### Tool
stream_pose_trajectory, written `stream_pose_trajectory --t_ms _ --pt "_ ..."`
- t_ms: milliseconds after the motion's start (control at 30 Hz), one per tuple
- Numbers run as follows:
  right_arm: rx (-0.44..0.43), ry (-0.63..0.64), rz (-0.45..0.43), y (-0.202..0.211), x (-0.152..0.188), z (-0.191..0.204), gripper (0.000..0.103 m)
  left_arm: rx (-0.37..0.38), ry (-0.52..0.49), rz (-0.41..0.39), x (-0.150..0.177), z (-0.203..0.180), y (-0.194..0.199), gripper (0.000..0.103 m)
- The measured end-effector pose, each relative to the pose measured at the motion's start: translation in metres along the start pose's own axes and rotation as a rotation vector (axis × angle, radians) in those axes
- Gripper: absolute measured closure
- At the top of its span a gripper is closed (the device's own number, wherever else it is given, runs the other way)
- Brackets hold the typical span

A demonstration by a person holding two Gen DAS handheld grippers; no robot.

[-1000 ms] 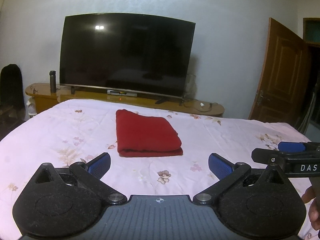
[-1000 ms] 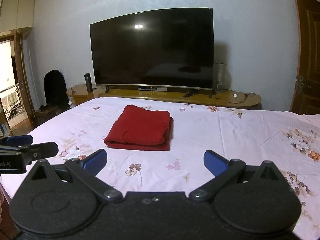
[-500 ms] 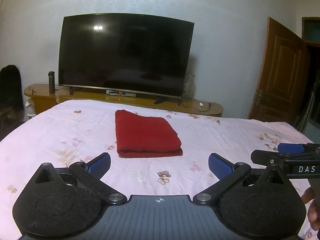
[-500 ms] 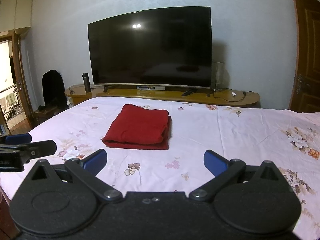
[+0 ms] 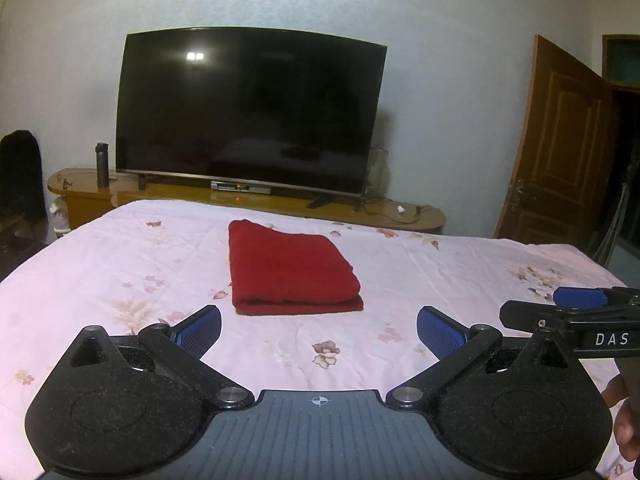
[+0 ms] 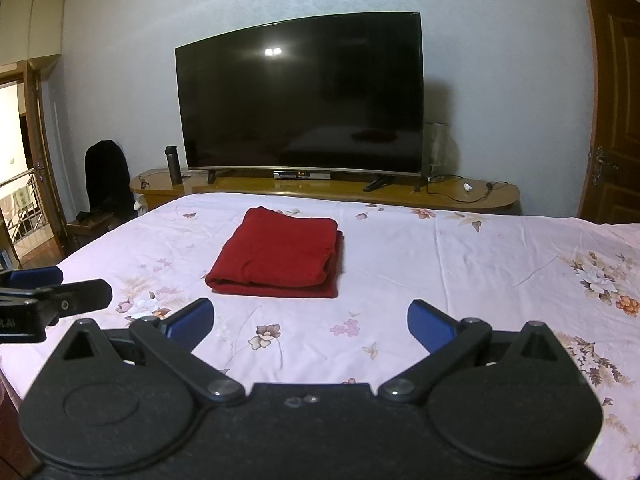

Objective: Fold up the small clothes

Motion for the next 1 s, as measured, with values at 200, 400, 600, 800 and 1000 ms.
stream_pose_trajectory --t_ms 200,400,600,800,1000 --pt "-0.002 0.001 -0.001 0.0 -0.0001 -0.0005 0.001 0.0 -0.001 0.0 0.0 0.0004 -0.0007 0.0" --pt "0.003 0.006 -0.005 0.0009 0.0022 -0.0003 0.001 0.002 -0.006 -0.001 -0.0004 0.0001 -0.0006 0.0" --pt "0.003 0.005 -0.003 0.0014 0.0025 0.0009 0.001 0.004 -0.009 0.001 -0.0007 0.0002 -0.0015 0.0" --pt "0.0 0.009 0.002 0.0012 0.0036 0.0001 0.001 0.019 0.001 0.0 0.0 0.0004 -0.0029 0.0" --pt "0.0 0.012 0.007 0.0001 0.0036 -0.0004 0.001 0.021 -0.002 -0.001 -0.0003 0.0003 -0.0049 0.0"
Point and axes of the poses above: each gripper's, at about its wrist camera, not at the fingertips, and y roughly against the way its jaws point, z to its left, x to its underside, the point moved 9 cm from there along -y, roughly the way its jaws point, and after that the axes turned 3 degrees about -y, right-handed, at the moved point
